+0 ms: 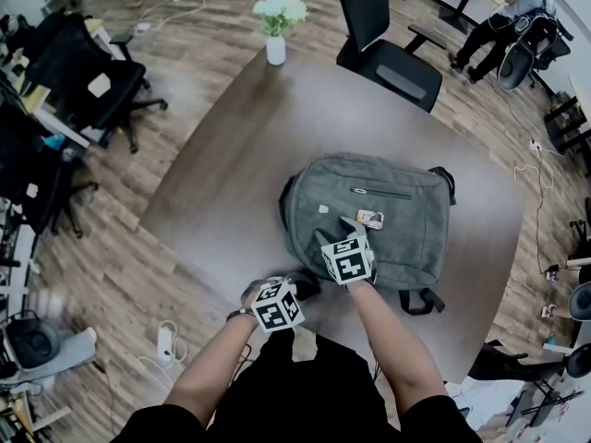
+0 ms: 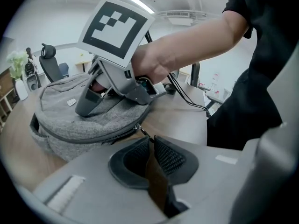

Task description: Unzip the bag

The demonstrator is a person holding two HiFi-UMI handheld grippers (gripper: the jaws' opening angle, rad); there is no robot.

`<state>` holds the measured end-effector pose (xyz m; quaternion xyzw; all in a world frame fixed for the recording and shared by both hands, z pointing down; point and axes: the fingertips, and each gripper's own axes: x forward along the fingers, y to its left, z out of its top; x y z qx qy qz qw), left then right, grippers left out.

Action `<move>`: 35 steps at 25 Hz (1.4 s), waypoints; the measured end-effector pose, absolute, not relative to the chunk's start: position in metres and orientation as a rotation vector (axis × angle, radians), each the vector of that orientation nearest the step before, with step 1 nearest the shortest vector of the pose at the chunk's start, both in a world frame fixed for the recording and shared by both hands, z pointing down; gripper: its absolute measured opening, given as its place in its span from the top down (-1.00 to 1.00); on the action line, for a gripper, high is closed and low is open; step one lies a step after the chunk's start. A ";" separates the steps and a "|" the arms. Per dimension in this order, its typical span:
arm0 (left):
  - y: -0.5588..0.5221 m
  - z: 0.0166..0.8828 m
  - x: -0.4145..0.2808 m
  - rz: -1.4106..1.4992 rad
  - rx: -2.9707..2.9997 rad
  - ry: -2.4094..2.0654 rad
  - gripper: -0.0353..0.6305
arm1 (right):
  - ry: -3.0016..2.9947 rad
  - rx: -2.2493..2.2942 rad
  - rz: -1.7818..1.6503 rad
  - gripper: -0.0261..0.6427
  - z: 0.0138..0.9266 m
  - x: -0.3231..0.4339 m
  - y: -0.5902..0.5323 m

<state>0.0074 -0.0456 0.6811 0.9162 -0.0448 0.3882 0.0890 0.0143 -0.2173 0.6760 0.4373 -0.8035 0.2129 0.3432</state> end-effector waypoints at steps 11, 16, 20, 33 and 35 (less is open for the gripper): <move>-0.065 0.666 -0.024 1.024 2.763 -0.414 0.81 | -2.308 1.203 0.595 0.23 0.622 0.027 -0.197; -0.071 0.650 -0.046 0.975 2.797 -0.498 0.83 | -2.358 1.296 0.471 0.36 0.580 0.040 -0.153; -0.079 0.631 -0.050 0.852 2.831 -0.577 0.83 | -2.377 1.430 0.382 0.57 0.550 0.062 -0.121; -0.101 0.508 -0.035 0.362 2.824 -0.943 0.83 | -2.506 1.502 0.134 0.92 0.483 0.082 -0.065; -0.100 0.500 -0.030 0.346 2.847 -0.962 0.83 | -2.516 1.482 0.069 0.92 0.473 0.082 -0.064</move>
